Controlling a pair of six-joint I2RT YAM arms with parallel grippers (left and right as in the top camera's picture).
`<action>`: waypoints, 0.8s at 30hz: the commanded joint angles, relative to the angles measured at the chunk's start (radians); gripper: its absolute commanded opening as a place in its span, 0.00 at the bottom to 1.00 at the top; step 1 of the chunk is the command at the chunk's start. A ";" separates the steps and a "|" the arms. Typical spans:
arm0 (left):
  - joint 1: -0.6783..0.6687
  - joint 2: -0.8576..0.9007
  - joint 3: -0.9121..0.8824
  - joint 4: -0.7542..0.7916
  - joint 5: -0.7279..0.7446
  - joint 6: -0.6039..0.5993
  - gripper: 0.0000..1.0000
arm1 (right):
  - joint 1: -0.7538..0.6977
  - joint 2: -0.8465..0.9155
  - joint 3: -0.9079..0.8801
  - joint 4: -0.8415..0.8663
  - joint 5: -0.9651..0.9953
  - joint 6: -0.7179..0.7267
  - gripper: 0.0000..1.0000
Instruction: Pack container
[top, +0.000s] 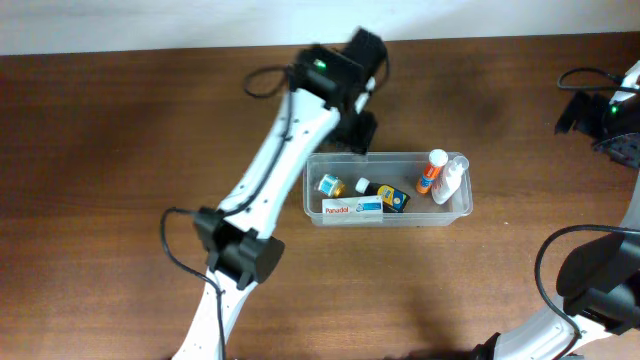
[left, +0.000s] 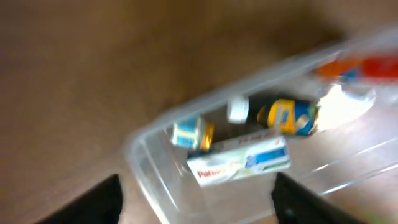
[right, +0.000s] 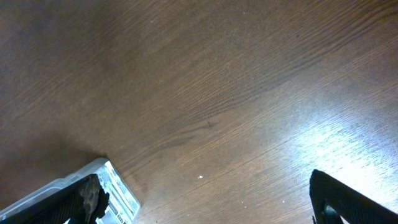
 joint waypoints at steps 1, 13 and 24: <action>0.047 -0.052 0.090 -0.007 0.000 -0.003 0.86 | 0.003 -0.004 -0.005 0.001 0.012 0.005 0.98; 0.206 -0.544 -0.281 -0.007 0.000 0.031 0.99 | 0.003 -0.004 -0.005 0.001 0.012 0.005 0.98; 0.208 -0.804 -0.674 -0.007 -0.040 0.031 0.99 | 0.003 -0.004 -0.005 0.001 0.012 0.005 0.98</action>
